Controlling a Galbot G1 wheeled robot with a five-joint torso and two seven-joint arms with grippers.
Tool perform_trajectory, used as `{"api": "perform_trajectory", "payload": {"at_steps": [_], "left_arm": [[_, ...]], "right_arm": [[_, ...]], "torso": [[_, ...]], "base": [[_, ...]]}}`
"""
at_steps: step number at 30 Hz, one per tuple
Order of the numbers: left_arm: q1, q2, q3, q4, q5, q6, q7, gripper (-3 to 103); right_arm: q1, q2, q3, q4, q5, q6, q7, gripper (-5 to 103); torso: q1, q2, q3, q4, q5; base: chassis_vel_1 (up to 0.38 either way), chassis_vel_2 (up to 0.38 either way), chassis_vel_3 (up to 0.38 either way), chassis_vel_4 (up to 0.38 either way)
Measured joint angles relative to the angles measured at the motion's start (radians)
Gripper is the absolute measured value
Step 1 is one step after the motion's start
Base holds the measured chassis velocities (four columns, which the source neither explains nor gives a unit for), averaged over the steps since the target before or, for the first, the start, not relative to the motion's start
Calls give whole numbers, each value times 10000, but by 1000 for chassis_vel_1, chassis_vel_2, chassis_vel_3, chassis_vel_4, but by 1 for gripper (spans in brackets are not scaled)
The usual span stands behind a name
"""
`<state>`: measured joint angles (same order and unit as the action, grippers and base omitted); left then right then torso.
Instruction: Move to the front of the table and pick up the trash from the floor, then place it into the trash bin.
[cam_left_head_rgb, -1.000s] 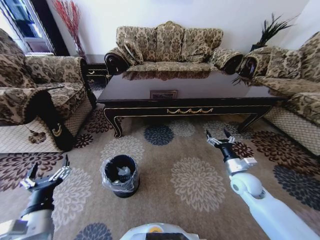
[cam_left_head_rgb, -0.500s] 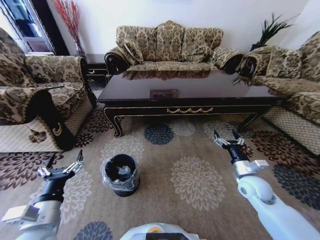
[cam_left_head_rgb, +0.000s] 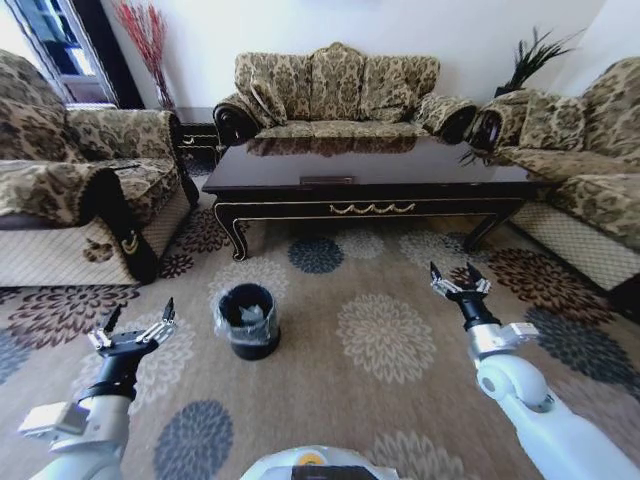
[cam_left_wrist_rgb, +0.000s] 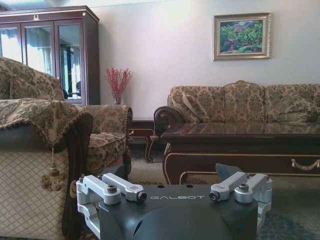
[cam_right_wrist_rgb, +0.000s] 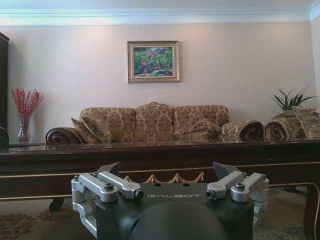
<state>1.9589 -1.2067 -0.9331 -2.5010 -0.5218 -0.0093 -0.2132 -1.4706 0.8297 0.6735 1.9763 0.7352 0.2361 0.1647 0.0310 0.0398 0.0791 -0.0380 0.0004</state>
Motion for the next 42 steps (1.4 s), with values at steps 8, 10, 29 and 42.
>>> {"api": "perform_trajectory", "payload": {"at_steps": [8,10,29,42], "left_arm": [[-49,-27,282,6,160,1,1,100],[-85,-35,393,10,242,1,1,100],[-282,74,591,10,310,114,-19,100],[-360,90,689,10,320,230,-60,100]], "right_arm": [[-16,-11,29,-103,-20,3,-1,100],[9,-26,36,-144,-11,6,-6,100],[118,83,-224,-467,-62,137,-174,100],[62,59,-121,-407,-51,132,-264,100]], "torso": [[-1,0,-1,1,1],[-1,0,0,1,-10],[2,-2,5,2,-4],[1,-2,1,0,-5]], "base": [[353,-345,-367,344],[374,-402,-349,383],[179,-179,-183,190],[21,-22,-27,19]]}}
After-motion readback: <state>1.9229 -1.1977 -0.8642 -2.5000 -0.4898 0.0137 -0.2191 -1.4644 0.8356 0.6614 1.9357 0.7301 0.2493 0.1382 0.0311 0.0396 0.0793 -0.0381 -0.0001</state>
